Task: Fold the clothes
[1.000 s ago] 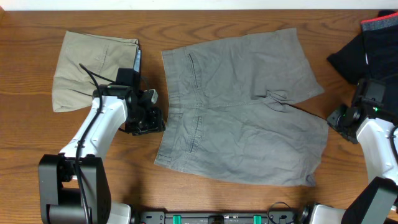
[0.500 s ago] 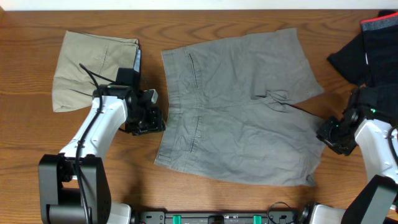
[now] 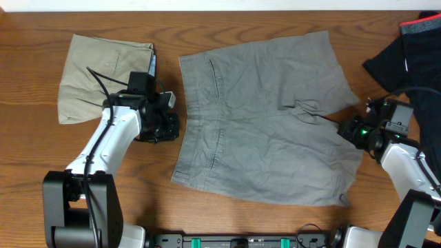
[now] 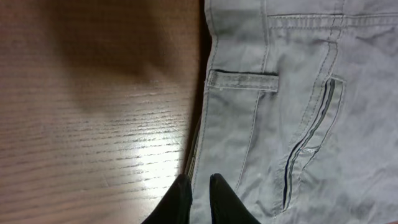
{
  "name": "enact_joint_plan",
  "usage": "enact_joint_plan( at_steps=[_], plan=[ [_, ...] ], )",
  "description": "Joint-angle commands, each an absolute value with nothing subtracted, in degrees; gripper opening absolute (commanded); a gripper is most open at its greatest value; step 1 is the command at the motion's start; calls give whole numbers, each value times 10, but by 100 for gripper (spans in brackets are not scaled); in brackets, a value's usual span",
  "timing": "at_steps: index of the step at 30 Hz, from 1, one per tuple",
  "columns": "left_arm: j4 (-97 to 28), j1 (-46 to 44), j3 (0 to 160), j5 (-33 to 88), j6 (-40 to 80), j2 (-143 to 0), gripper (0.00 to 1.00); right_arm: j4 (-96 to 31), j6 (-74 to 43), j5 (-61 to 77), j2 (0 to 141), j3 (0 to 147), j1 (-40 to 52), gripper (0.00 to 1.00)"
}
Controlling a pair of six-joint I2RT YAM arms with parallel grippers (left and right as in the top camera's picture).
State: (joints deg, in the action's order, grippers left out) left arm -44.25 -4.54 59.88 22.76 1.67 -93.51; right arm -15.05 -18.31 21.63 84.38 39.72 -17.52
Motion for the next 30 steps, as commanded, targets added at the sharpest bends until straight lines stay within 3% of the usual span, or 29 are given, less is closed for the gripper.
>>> enact_joint_plan(
  at_steps=[1, 5, 7, 13, 21, 24, 25, 26, 30],
  plan=[
    [-480, -44, 611, 234, 11, -930, 26, -155, -156, 245, 846, 394, -170, 2],
    [-572, -44, 601, 234, 7, -930, 45, -174, -127, 288, 842, 399, -180, 30],
    [-599, -43, 587, 234, 8, -930, 48, -175, -119, 316, 833, 402, -185, 36],
    [-614, -43, 524, 234, 29, -930, 52, -201, -119, 343, 768, 406, -190, 43],
    [-494, -44, 453, 236, 64, -933, 53, -310, -138, 327, 680, 406, -190, 48],
    [-487, -44, 451, 240, 67, -933, 29, -369, -155, 301, 674, 406, -190, 49],
    [-487, -43, 451, 241, 68, -932, 13, -397, -165, 283, 675, 406, -189, 49],
    [-487, -43, 451, 242, 68, -932, 6, -422, -176, 265, 675, 406, -189, 49],
    [-485, -43, 451, 266, 67, -932, 6, -496, -187, 222, 676, 405, -189, 49]
  ],
)
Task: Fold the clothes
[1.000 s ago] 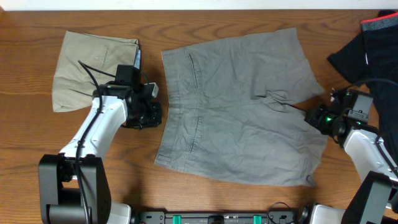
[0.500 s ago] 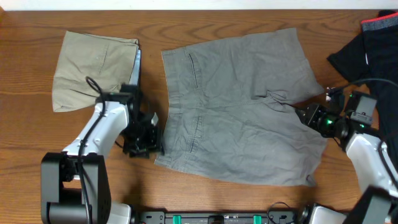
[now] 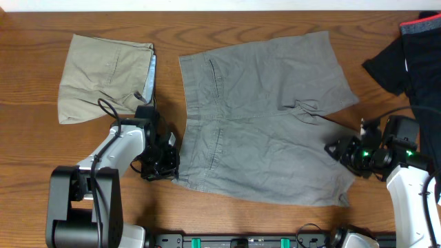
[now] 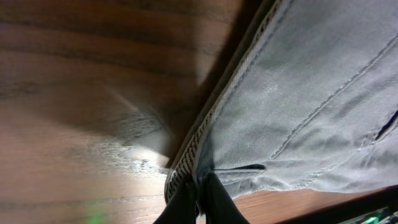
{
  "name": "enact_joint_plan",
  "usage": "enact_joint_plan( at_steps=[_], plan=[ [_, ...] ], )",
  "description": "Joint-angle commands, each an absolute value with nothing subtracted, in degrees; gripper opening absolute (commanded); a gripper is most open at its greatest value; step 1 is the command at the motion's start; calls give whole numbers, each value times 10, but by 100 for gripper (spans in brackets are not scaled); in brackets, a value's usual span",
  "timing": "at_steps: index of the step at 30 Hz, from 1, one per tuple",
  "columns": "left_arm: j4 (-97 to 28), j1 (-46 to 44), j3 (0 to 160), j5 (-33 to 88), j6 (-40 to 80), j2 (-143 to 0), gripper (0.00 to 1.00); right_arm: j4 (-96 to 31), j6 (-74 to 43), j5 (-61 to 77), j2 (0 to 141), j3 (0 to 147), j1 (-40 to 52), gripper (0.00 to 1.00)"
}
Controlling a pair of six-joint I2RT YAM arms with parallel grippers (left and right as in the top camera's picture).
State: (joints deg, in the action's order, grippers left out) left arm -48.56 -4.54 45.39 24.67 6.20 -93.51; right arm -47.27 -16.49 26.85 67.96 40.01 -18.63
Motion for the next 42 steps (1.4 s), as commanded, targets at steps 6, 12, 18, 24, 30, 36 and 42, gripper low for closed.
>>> enact_joint_plan(
  at_steps=[6, 12, 18, 24, 30, 36, 42],
  plan=[
    [-472, -43, 465, 281, 67, -932, 6, -581, -207, 193, 676, 403, -186, 50],
    [-472, -43, 488, 281, 67, -932, 6, -605, -232, 121, 676, 395, -186, 54],
    [-472, -43, 494, 281, 67, -932, 6, -571, -269, 96, 679, 348, -186, 59],
    [-472, -43, 494, 281, 67, -932, 6, -520, -283, 84, 679, 294, -186, 67],
    [-470, -43, 494, 281, 68, -932, 7, -510, -283, 101, 679, 276, -186, 75],
    [-468, -43, 494, 281, 68, -932, 7, -470, -290, 106, 685, 247, -186, 45],
    [-468, -43, 494, 281, 68, -932, 7, -474, -289, 152, 689, 263, -186, 1]
  ],
)
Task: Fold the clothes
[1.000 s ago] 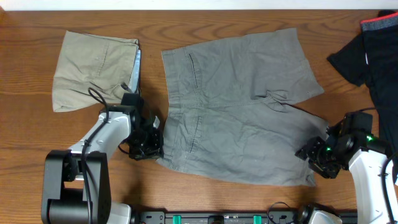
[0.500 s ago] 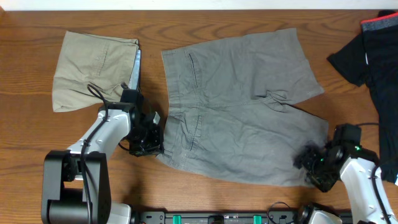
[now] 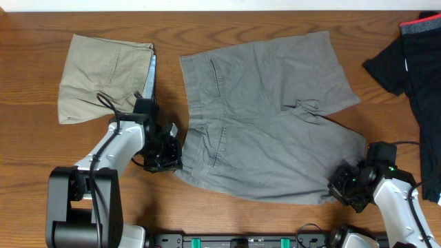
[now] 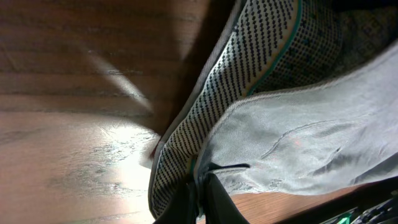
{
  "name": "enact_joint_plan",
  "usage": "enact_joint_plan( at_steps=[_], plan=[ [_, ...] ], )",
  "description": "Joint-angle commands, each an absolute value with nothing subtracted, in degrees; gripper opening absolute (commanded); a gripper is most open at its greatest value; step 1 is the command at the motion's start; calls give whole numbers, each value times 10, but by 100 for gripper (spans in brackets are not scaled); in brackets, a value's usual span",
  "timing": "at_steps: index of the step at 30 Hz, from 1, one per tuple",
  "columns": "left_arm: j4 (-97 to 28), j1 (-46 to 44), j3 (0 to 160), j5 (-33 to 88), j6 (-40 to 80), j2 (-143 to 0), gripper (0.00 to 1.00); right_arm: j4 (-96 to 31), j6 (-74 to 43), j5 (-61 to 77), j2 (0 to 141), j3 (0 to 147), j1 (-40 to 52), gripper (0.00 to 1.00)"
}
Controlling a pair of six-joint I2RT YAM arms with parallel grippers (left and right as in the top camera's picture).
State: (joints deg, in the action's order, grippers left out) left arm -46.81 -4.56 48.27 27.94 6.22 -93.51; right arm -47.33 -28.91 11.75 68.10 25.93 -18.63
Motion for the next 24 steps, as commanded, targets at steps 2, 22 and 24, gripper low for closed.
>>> enact_joint_plan(
  at_steps=[2, 22, 24],
  plan=[
    [-468, -43, 494, 281, 68, -931, 6, -488, -279, 158, 688, 291, -186, 1],
    [-500, -43, 506, 281, 67, -748, 6, -588, -205, 163, 677, 551, -186, 1],
    [-493, -43, 506, 294, 46, -703, 6, -572, -196, 166, 677, 551, -186, 1]
  ],
)
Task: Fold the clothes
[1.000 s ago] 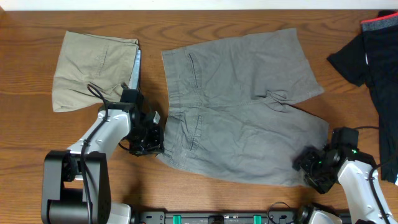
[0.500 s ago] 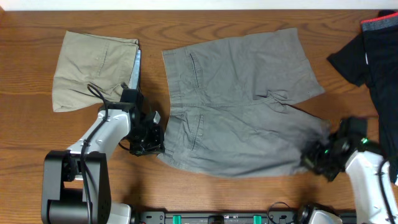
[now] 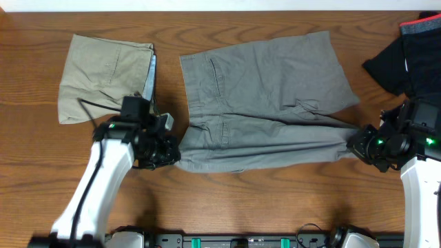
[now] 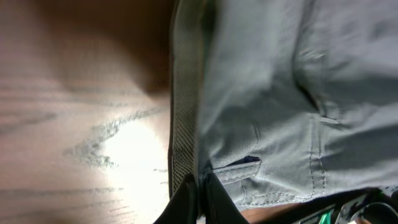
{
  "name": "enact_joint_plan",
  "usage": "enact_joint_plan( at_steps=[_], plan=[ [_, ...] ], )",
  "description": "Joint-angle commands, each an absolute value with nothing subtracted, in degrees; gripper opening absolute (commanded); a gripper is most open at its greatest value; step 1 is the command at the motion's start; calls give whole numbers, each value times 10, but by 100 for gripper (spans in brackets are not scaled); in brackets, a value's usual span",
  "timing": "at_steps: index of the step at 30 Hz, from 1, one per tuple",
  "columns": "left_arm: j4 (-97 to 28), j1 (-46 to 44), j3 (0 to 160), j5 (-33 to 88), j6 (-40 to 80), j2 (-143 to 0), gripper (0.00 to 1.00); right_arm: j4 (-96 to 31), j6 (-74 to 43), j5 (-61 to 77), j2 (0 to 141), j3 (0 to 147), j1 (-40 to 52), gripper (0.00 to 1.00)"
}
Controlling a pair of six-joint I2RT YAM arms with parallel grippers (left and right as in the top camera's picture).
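Grey shorts (image 3: 269,76) lie at the table's middle, waistband to the left. Their near half is drawn up into a narrow band, taut between the two grippers. My left gripper (image 3: 170,156) is shut on the near waistband corner. In the left wrist view its fingers (image 4: 200,190) pinch the waistband (image 4: 184,93), whose dotted lining shows. My right gripper (image 3: 360,143) holds the near leg's hem at the right end of the band.
Folded khaki shorts (image 3: 103,76) lie at the back left, close to my left arm. A dark garment with a red trim (image 3: 406,55) sits heaped at the back right, just beyond my right arm. Bare wooden table (image 3: 275,207) runs along the front.
Both grippers moved away from the front edge with the shorts' near edge. The near leg, spread flat before, is now gathered into a taut band along the middle.
The grey shorts lay flat, my left gripper at the waistband and my right beside the leg openings. Then my left gripper was shut on the near waistband corner. Later that corner was raised and my right gripper sat at the near hem corner. Now the near half is drawn up.
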State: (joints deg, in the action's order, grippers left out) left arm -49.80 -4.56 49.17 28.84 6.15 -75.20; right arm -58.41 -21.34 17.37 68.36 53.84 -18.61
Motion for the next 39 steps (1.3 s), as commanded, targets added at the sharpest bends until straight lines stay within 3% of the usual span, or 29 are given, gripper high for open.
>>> enact_joint_plan(
  at_steps=[1, 7, 15, 23, 30, 39],
  plan=[
    [-489, -43, 506, 304, 36, -684, 6, -565, -195, 166, 677, 551, -186, 1],
    [-476, -43, 507, 316, 33, -595, 6, -546, -196, 170, 677, 552, -186, 1],
    [-498, -43, 552, 435, 33, -542, 6, -593, -179, 168, 677, 644, -186, 1],
    [-608, -43, 699, 356, 32, -511, 6, -703, -180, 119, 677, 824, -186, 0],
    [-637, -43, 715, 294, 33, -561, 6, -660, -184, 114, 708, 841, -183, 1],
    [-658, -43, 715, 259, 33, -734, 6, -571, -179, 125, 881, 837, -120, 1]
  ],
)
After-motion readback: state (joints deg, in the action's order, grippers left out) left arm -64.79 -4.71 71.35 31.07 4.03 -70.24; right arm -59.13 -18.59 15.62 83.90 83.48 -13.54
